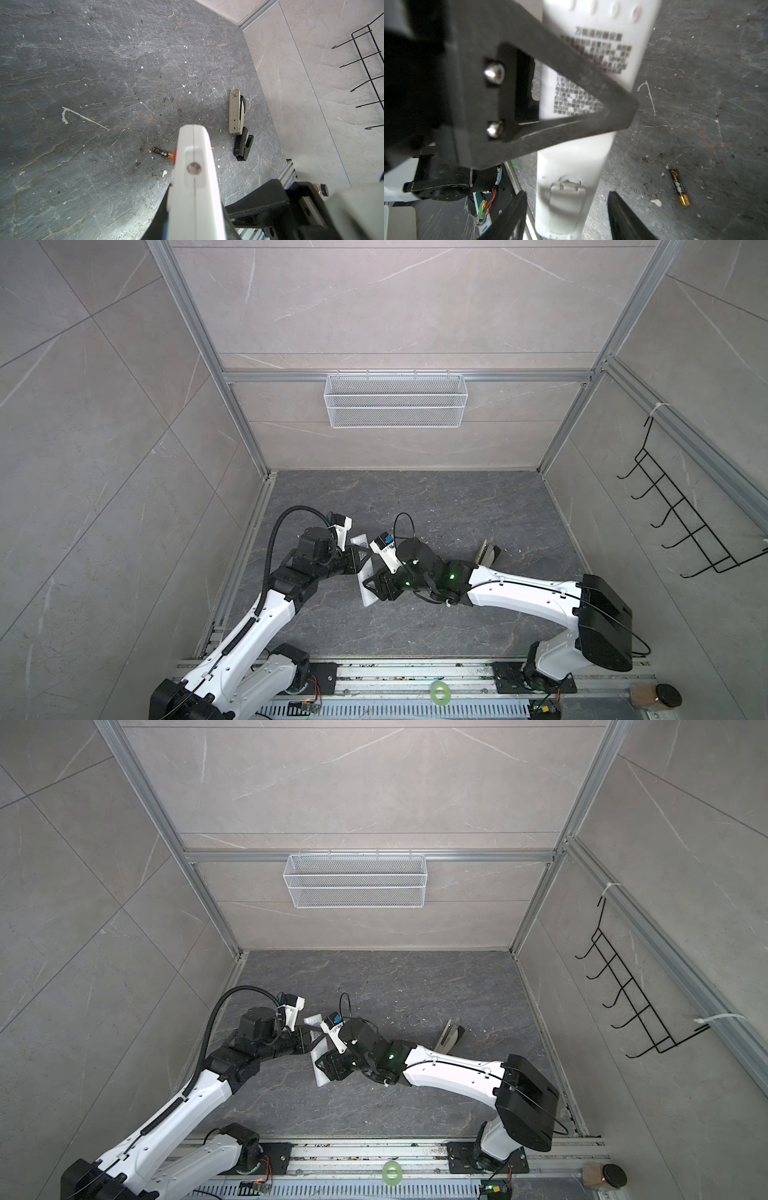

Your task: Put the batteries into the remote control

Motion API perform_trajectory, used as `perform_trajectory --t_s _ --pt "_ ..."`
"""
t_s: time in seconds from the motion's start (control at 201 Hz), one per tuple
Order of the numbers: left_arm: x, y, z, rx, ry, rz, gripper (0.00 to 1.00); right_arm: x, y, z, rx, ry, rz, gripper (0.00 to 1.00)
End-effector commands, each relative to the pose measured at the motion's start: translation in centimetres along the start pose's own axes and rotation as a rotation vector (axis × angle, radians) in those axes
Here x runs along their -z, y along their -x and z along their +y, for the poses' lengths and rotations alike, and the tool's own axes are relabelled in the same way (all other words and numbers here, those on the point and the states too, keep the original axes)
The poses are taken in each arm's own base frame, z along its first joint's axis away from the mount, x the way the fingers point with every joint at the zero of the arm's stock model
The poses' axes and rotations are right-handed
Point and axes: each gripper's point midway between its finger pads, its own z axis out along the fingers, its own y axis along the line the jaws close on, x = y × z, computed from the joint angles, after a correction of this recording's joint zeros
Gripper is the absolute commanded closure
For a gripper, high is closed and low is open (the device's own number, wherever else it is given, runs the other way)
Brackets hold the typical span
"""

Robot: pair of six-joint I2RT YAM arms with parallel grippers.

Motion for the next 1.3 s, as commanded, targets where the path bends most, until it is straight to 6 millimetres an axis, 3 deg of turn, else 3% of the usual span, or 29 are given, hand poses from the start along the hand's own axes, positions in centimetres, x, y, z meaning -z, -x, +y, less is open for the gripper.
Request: perform_trajectory --t_s 0.0,0.508,1.3 --pt "0.4 1.1 -1.6 -0.04 -0.061 -0.035 1.0 -0.2 0.8 0.7 0.015 0.018 -0.01 0.43" --pt "0.4 1.0 -1.7 -0.041 -0.07 -0.035 1.0 -0.4 0.6 0.9 0.019 0.029 -0.002 0.67" --pt "0.4 0.9 -1.4 -0.037 -0.055 -0.034 1.0 1.1 1.3 2.1 0.052 0.078 -0.041 0.76"
